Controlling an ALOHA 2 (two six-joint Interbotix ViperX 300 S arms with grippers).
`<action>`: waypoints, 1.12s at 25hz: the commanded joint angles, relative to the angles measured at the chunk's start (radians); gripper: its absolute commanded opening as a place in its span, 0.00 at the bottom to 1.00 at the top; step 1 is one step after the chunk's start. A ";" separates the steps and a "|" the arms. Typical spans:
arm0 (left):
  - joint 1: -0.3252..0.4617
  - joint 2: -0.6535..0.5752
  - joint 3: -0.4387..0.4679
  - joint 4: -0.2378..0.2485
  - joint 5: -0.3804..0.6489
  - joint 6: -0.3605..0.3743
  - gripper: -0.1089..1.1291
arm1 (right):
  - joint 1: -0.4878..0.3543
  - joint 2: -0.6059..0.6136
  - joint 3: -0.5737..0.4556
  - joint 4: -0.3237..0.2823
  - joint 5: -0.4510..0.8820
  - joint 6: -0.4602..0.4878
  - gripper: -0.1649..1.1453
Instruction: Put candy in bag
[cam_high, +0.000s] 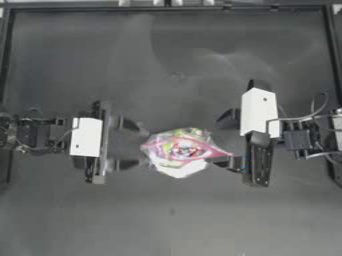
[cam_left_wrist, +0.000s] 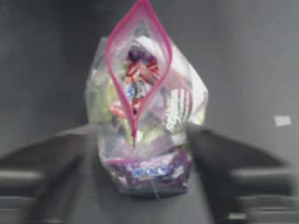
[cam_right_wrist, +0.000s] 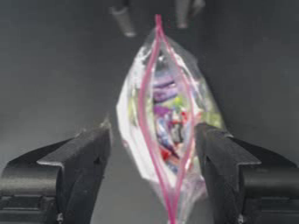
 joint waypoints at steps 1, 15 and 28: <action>0.006 -0.023 -0.017 -0.002 -0.009 0.000 0.89 | 0.000 -0.023 -0.009 -0.005 -0.006 -0.003 0.81; 0.015 -0.149 -0.014 -0.003 0.074 0.000 0.90 | 0.000 -0.107 0.054 -0.067 -0.067 0.006 0.81; -0.006 -0.342 -0.008 -0.003 0.202 -0.014 0.90 | -0.038 -0.276 0.216 -0.069 -0.206 0.006 0.81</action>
